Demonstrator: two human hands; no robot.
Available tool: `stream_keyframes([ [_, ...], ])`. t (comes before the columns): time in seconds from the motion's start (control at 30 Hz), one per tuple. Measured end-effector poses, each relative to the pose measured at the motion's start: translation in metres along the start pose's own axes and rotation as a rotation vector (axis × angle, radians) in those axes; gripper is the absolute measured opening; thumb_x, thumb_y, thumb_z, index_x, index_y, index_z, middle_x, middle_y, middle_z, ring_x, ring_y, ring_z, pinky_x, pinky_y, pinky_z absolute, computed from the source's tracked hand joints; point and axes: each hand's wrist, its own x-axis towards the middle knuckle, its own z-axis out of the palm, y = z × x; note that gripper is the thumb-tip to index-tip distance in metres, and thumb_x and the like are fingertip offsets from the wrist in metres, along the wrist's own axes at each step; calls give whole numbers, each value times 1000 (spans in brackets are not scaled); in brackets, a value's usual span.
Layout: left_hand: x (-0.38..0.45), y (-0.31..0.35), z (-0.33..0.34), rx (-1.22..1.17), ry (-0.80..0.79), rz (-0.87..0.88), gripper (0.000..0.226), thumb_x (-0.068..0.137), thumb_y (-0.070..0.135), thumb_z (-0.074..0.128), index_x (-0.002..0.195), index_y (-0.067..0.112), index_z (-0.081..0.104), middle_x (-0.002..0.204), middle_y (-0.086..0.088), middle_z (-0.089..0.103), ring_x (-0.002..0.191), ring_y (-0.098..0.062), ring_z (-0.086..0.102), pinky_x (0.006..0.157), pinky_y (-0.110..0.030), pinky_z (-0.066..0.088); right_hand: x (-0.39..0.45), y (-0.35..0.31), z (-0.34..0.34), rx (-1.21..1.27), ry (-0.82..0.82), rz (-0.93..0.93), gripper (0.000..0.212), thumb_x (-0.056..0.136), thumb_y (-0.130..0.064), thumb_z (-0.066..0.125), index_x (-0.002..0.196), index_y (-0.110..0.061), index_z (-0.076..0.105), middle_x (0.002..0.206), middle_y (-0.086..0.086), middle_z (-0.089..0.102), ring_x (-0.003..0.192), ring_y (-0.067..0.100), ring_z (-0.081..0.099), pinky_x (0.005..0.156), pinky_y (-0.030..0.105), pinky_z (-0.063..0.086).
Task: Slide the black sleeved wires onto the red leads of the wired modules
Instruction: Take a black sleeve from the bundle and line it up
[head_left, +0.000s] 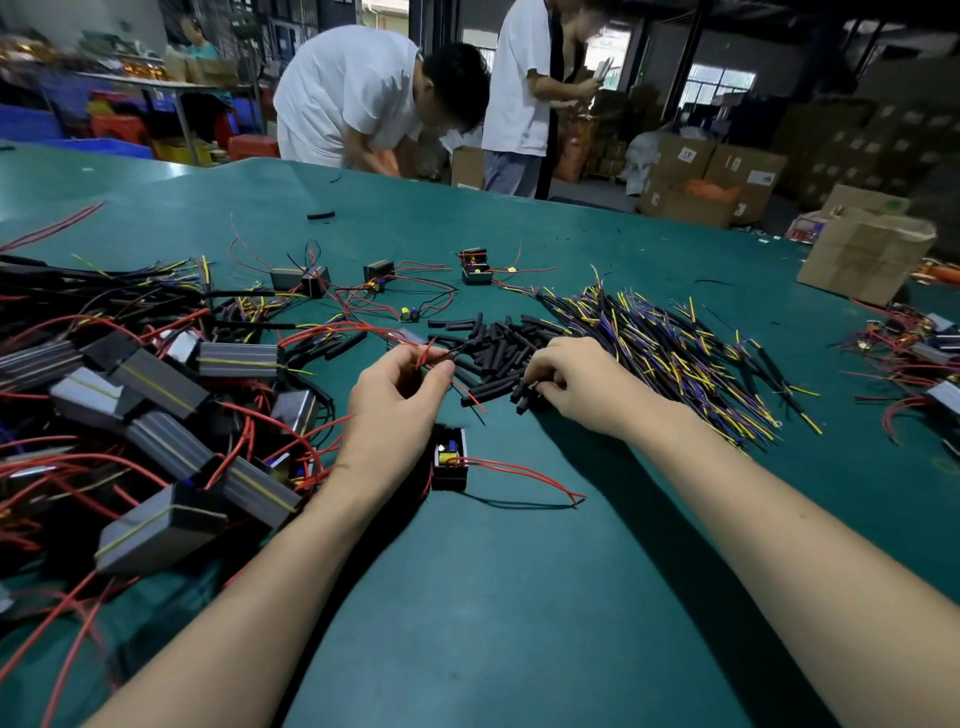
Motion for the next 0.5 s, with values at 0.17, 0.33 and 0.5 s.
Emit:
stream_keyframes([
  [0.17,0,1,-1,-36,11,-14,5,92,8,59,91,10,64,51,13,44,43,3,40,48,-8,30,-7,4,-2,-64,-36,-19,21,87,-6,50,98,-14,66,100,3,51,98,25,53,82,35,45],
  [0.33,-1,1,-1,-45,-1,-36,8,92,10,58,87,13,63,50,14,47,49,1,42,52,-13,33,-5,6,-3,-15,60,-21,22,87,-1,52,99,-5,69,102,12,66,96,26,60,85,29,45],
  [0.5,-2,3,-2,-44,-21,-33,8,93,13,58,86,15,62,61,7,49,60,-8,44,57,-16,36,-13,13,-7,418,322,272,17,84,-2,60,92,-11,71,82,0,68,71,8,59,67,8,40],
])
